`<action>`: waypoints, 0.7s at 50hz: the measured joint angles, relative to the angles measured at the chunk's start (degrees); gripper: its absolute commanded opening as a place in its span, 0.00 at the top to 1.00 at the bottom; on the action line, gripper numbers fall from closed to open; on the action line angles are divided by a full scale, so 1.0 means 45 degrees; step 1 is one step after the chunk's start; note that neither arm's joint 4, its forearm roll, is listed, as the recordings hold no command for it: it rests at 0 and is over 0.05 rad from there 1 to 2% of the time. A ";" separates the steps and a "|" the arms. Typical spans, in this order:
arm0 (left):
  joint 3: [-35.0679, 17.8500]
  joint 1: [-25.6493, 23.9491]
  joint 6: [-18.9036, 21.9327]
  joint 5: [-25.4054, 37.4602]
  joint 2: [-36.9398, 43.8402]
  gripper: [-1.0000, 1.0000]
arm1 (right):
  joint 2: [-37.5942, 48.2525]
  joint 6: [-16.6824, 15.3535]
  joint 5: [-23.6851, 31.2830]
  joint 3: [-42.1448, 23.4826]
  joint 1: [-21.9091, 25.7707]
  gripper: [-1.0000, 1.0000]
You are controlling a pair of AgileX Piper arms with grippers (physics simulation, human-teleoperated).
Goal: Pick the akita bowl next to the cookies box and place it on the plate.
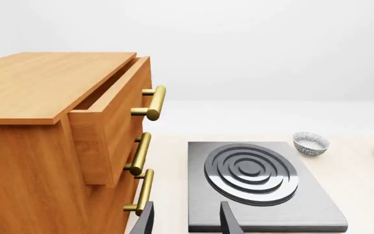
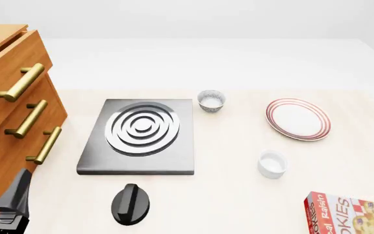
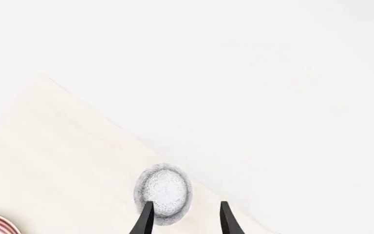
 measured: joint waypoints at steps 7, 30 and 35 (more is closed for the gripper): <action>0.0000 0.0000 0.0000 0.0000 0.0000 0.00 | 0.0244 -0.0061 -0.0490 0.0431 0.0021 0.00; 0.0000 0.0000 0.0000 0.0000 0.0000 0.00 | 0.1058 -0.0194 -0.1622 0.1246 0.0183 0.00; 0.0000 0.0000 0.0000 0.0000 0.0000 0.00 | 0.1263 -0.0245 -0.1773 0.1276 0.0152 0.00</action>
